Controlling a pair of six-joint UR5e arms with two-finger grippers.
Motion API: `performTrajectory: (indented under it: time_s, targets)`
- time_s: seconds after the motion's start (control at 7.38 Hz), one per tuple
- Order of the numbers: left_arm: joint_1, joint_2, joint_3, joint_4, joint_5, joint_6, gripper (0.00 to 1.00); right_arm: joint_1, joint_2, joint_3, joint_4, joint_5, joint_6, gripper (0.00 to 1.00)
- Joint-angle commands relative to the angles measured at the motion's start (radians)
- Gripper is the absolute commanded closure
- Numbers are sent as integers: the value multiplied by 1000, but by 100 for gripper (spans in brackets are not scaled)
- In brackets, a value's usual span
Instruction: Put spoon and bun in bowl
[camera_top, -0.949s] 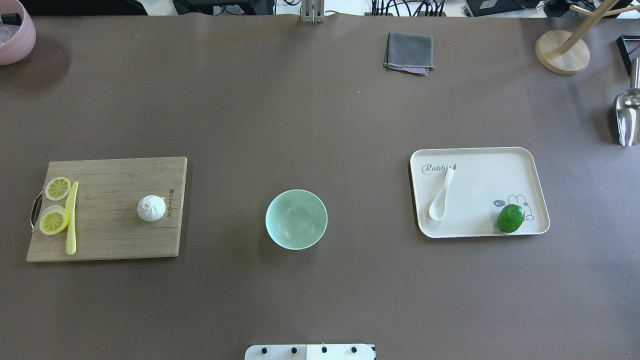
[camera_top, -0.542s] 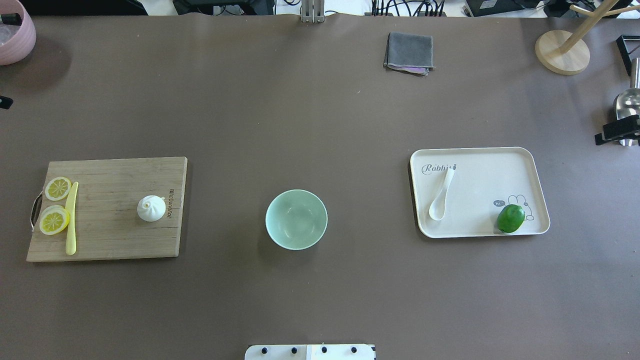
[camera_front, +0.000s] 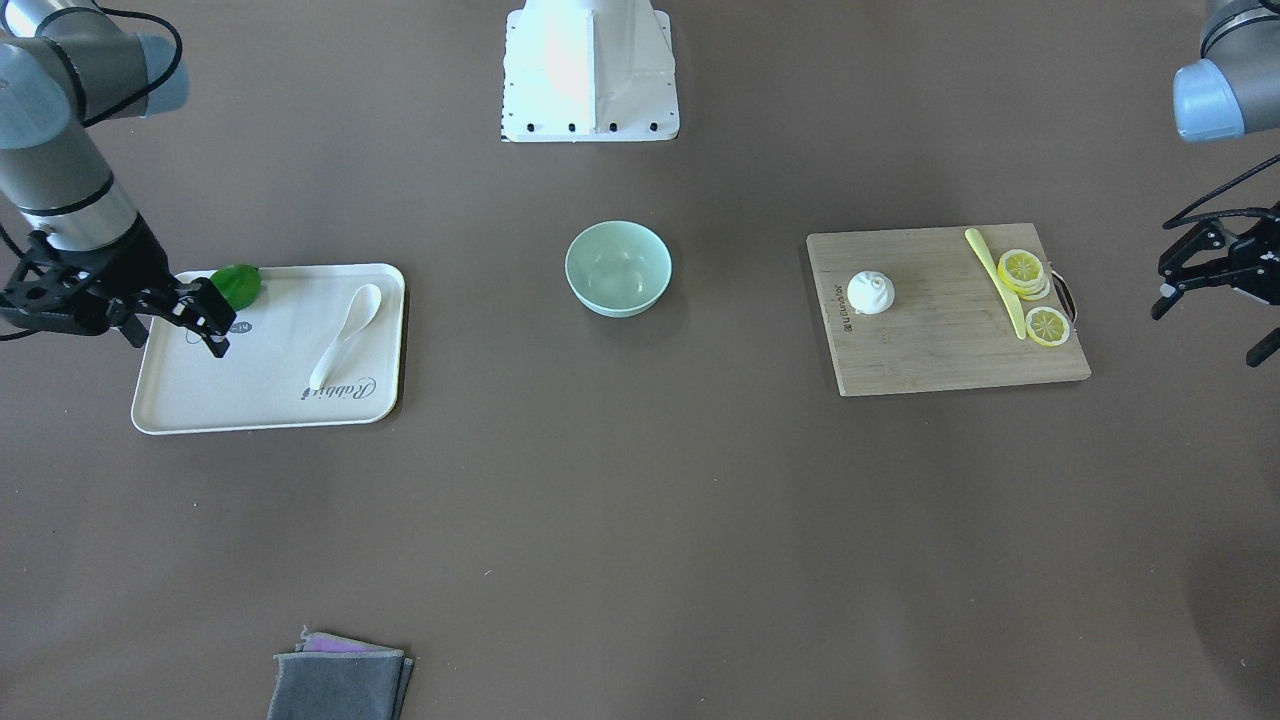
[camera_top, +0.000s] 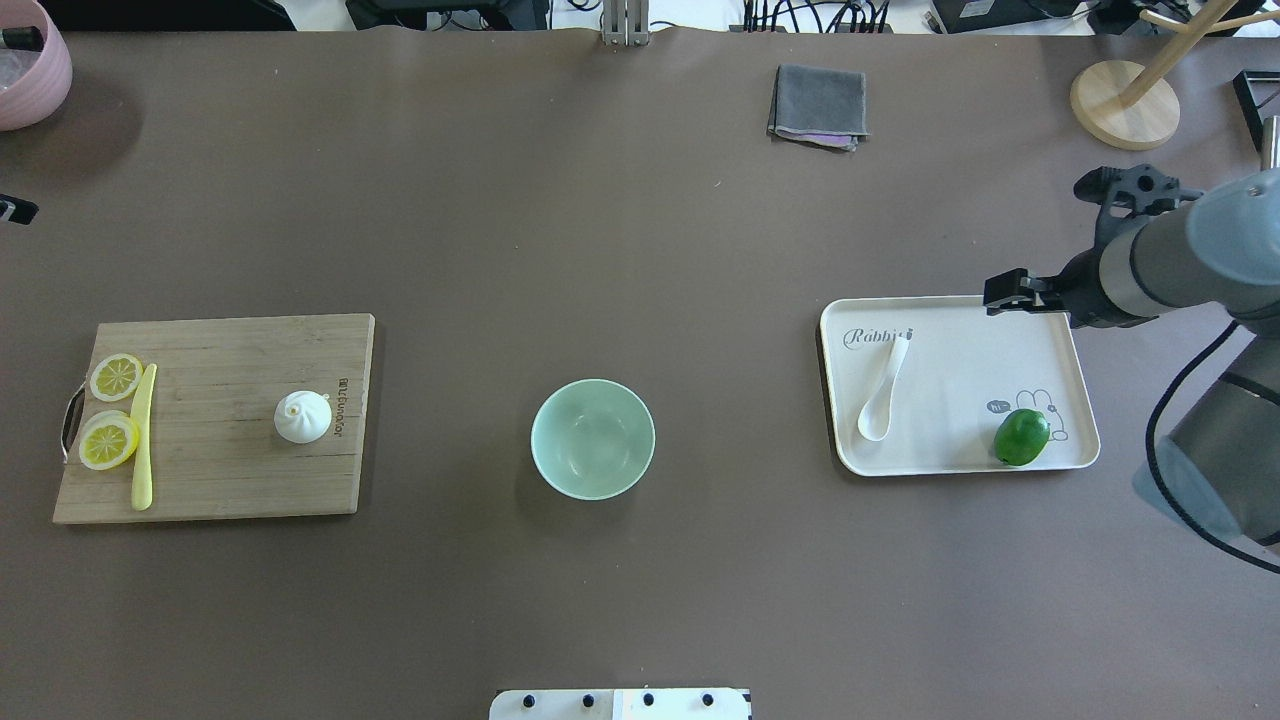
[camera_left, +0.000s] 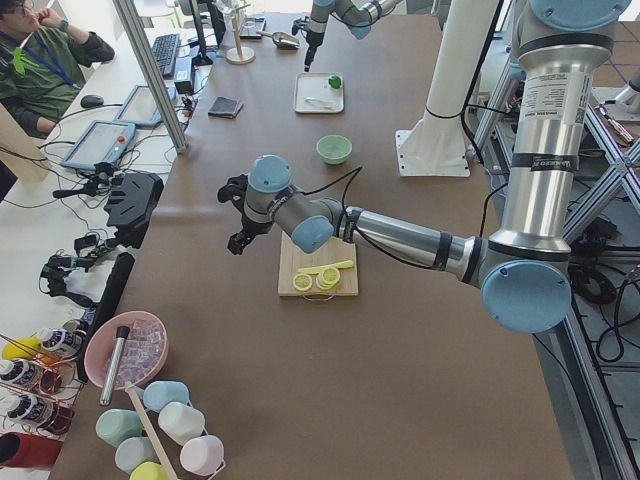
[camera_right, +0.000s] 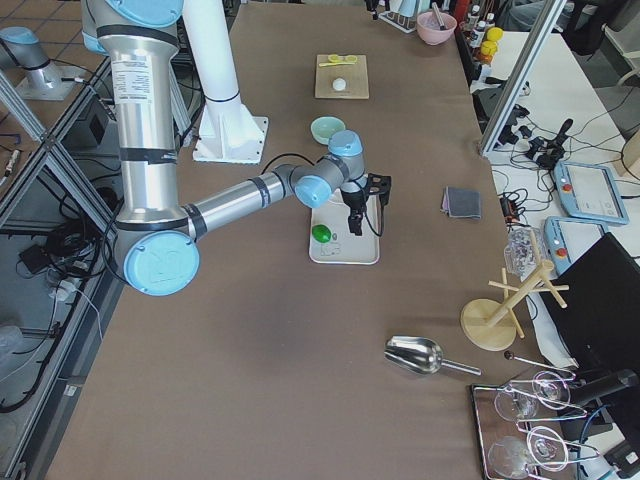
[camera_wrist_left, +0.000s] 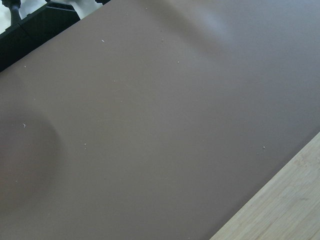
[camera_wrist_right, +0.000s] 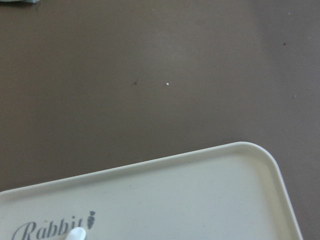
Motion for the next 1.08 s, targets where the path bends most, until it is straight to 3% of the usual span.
performTrajectory:
  time_s: [0.0, 0.68, 0.81, 0.95]
  targets:
    - [2, 0, 0, 0, 0, -1, 1, -136, 69, -46, -1, -136, 144, 2]
    - [4, 0, 2, 0, 0, 0, 2, -225, 118, -104, -1, -216, 236, 18]
    - [4, 0, 2, 0, 0, -1, 2, -227, 120, -106, -1, -216, 238, 29]
    - [4, 0, 2, 0, 0, 0, 2, -227, 121, -106, -1, -216, 253, 56]
